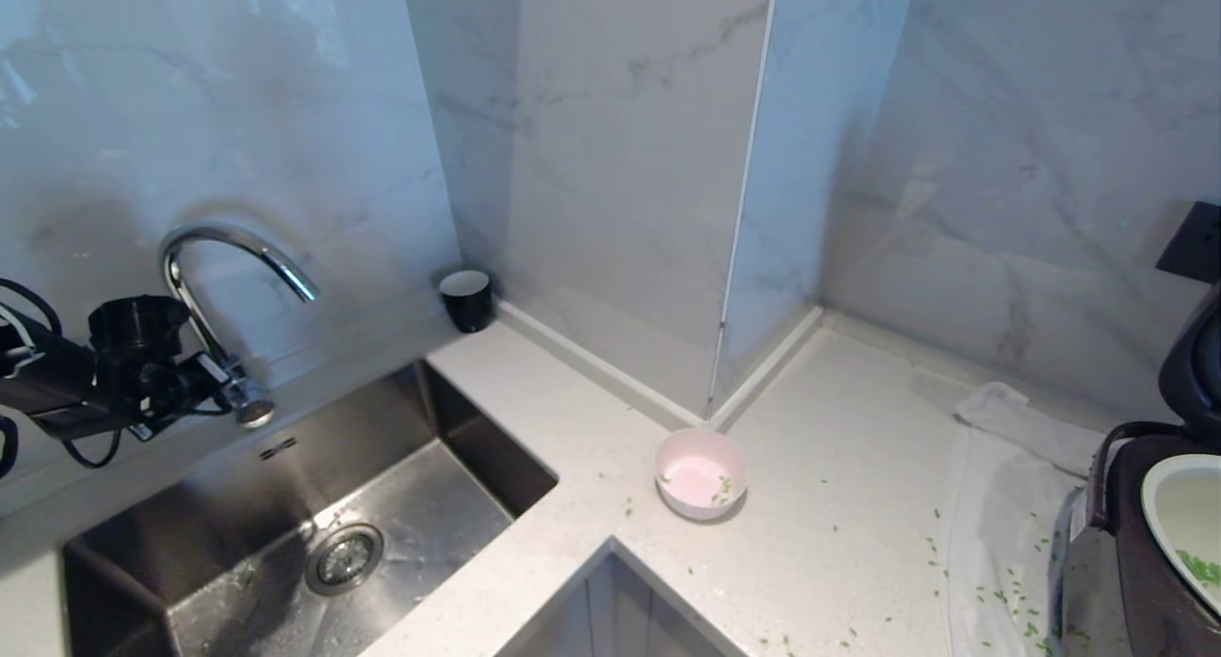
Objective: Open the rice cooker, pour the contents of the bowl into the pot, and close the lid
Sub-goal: Turn on the tap
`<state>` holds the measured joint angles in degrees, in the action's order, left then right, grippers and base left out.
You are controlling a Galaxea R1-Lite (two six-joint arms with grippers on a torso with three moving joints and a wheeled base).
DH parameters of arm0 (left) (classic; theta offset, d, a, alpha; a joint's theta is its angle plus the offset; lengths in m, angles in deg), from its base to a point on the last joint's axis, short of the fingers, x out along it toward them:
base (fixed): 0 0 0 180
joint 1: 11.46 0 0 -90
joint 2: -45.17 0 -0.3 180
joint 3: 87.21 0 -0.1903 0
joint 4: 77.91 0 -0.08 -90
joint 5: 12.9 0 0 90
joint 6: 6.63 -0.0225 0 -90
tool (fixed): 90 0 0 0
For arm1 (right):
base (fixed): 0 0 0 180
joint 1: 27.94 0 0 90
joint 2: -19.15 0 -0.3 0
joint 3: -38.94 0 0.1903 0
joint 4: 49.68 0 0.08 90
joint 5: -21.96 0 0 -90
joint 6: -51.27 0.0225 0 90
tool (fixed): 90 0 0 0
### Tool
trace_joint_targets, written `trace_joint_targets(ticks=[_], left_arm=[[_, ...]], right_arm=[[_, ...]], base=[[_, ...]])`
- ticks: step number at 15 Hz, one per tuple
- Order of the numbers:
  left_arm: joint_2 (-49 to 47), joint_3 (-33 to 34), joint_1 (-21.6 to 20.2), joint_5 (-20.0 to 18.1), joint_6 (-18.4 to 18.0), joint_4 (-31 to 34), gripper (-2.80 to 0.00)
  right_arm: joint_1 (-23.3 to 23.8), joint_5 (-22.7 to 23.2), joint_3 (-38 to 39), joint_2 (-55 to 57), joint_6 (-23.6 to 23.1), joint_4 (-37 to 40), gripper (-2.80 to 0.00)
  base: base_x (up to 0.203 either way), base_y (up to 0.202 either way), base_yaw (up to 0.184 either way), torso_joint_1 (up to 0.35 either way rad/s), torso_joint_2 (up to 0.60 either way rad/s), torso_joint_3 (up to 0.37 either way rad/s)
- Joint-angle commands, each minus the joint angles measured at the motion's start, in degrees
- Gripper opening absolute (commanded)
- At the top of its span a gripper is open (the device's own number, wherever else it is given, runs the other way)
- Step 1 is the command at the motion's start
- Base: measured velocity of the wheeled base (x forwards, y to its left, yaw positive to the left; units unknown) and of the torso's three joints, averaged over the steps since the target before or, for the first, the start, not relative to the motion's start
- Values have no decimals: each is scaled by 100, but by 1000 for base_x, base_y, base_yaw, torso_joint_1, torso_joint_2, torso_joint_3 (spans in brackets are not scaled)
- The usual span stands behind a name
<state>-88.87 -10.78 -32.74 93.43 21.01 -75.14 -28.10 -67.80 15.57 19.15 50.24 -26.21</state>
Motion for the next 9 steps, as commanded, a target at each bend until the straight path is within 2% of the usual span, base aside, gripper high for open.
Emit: trace_joint_targets(ticks=[1, 9], left_arm=[[18, 13, 0, 28, 5, 2, -280], [131, 243, 25, 8, -14, 2, -280]], right_arm=[[-2, 2, 0, 9, -2, -1, -280], [-2, 2, 0, 9, -2, -1, -280]], base=[[0, 0, 0, 0, 0, 0], [0, 0, 0, 0, 0, 0]])
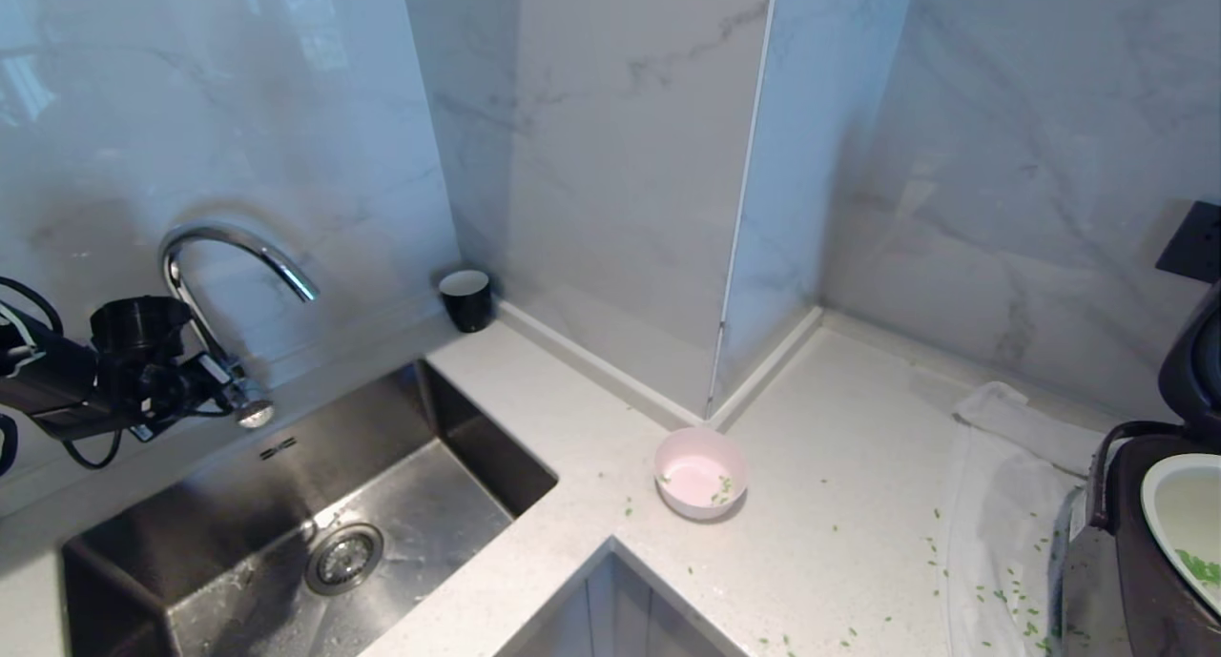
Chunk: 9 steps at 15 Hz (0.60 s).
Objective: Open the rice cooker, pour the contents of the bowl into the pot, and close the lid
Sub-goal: Turn on the tap
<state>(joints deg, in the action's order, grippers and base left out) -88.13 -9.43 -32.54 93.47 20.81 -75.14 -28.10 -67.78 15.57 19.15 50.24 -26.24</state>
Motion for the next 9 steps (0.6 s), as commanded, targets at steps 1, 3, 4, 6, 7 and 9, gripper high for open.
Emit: trace_joint_targets(ticks=[1, 3, 4, 6, 7, 9], left_arm=[[67, 151, 7, -2, -2, 1, -280], [59, 140, 16, -2, -2, 2, -280], [49, 124, 16, -2, -2, 2, -280], [31, 107, 16, -2, -2, -5, -280], [31, 98, 16, -2, -2, -6, -280], [67, 125, 25, -2, -2, 2, -280]], right_arm=[[-2, 0, 0, 9, -2, 1, -280], [-2, 0, 0, 9, -2, 1, -280], [-2, 0, 0, 9, -2, 1, -280], [-2, 0, 0, 9, -2, 1, -280], [-2, 0, 0, 9, -2, 1, -280], [-2, 0, 0, 9, -2, 1, -280]], base=[[0, 0, 0, 0, 0, 0], [0, 0, 0, 0, 0, 0], [0, 0, 0, 0, 0, 0], [0, 0, 0, 0, 0, 0], [0, 0, 0, 0, 0, 0], [0, 0, 0, 0, 0, 0]])
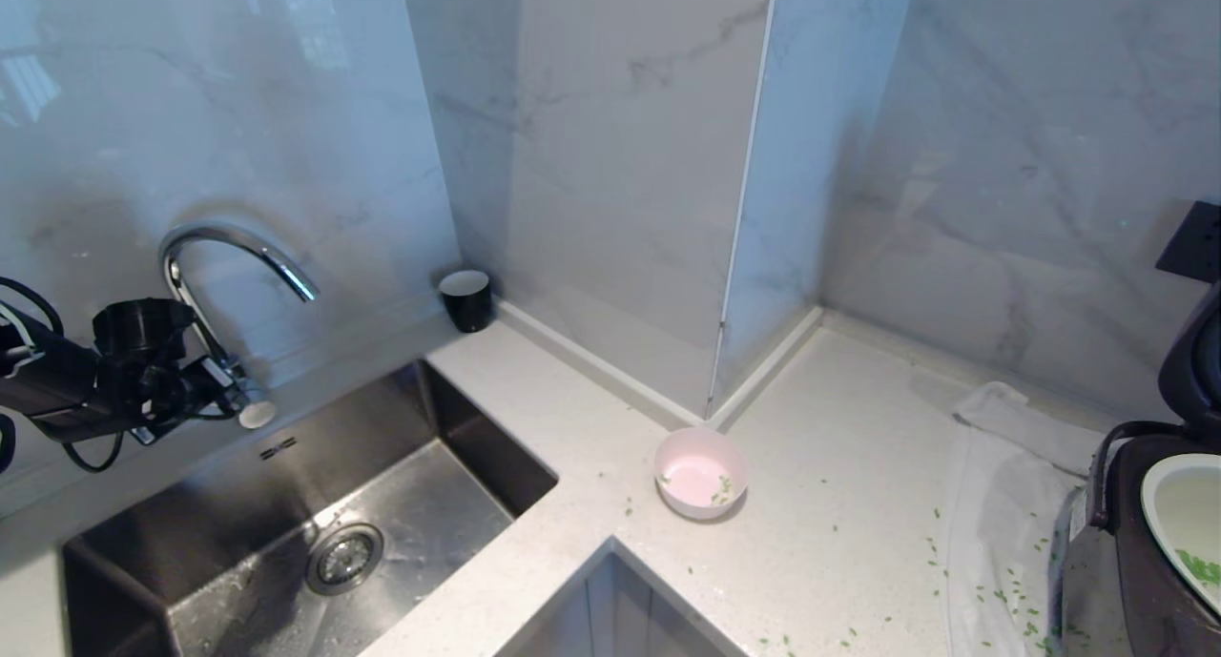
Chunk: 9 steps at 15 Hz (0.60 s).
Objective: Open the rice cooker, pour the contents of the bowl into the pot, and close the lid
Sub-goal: Turn on the tap
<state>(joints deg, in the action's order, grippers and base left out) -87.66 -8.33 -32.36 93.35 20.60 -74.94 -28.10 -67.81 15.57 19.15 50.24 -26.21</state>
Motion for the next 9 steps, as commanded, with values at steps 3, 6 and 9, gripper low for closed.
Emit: trace_joint_targets(ticks=[3, 6, 9], left_arm=[[-10, 36, 6, 10, 10, -8, -280], [3, 32, 15, 19, 10, -8, -280], [-33, -12, 15, 19, 19, -17, -280]], right_arm=[[-2, 4, 0, 9, -2, -1, -280], [-2, 4, 0, 9, -2, -1, -280], [-2, 4, 0, 9, -2, -1, -280]], base=[[0, 0, 0, 0, 0, 0], [0, 0, 0, 0, 0, 0], [0, 0, 0, 0, 0, 0]])
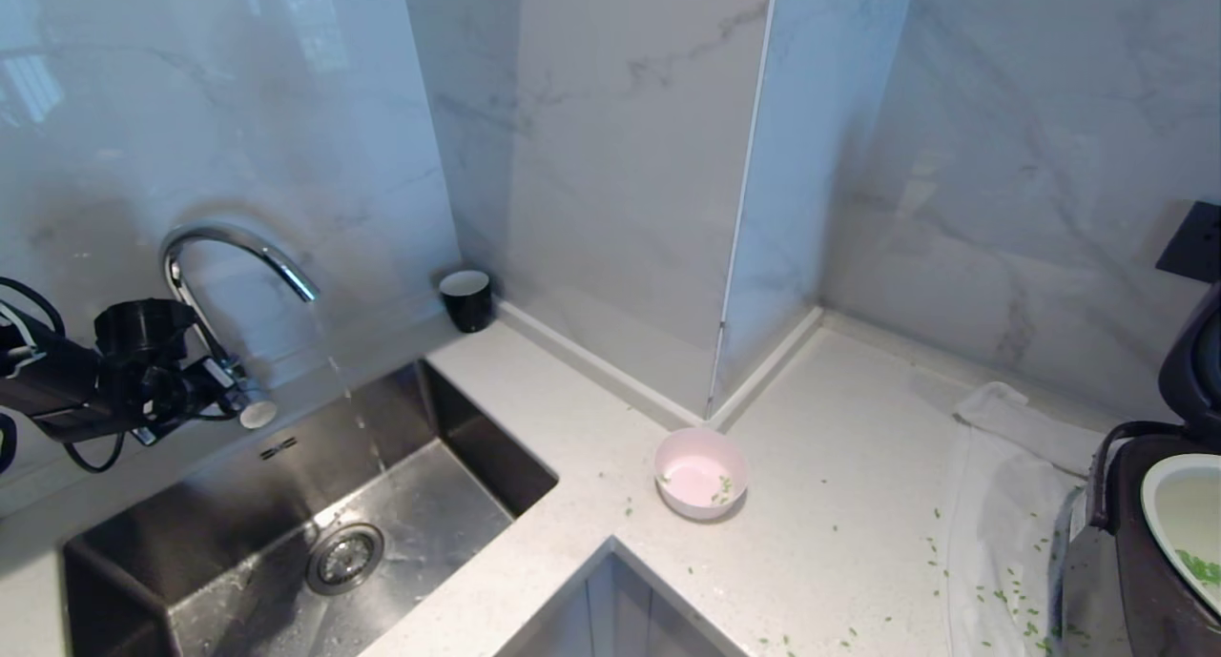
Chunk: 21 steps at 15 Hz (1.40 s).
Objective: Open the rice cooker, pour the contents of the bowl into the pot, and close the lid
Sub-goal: Turn on the tap
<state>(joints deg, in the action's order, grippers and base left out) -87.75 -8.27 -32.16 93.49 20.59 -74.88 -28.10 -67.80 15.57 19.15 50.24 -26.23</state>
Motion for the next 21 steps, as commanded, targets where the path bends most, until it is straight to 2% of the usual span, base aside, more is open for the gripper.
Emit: trace_joint_targets(ticks=[1, 15, 16, 21], left_arm=[[-24, -18, -4, 4, 20, -23, -280], [8, -6, 57, 13, 20, -14, -280], [-6, -27, 57, 13, 20, -14, 0], [-15, -44, 40, 13, 29, -23, 0]], right_arm=[[-2, 2, 0, 9, -2, 1, -280], [-2, 2, 0, 9, -2, 1, -280], [-2, 2, 0, 9, -2, 1, -280], [-2, 2, 0, 9, -2, 1, -280]], base=[[0, 0, 0, 0, 0, 0], [0, 0, 0, 0, 0, 0], [0, 0, 0, 0, 0, 0], [0, 0, 0, 0, 0, 0]])
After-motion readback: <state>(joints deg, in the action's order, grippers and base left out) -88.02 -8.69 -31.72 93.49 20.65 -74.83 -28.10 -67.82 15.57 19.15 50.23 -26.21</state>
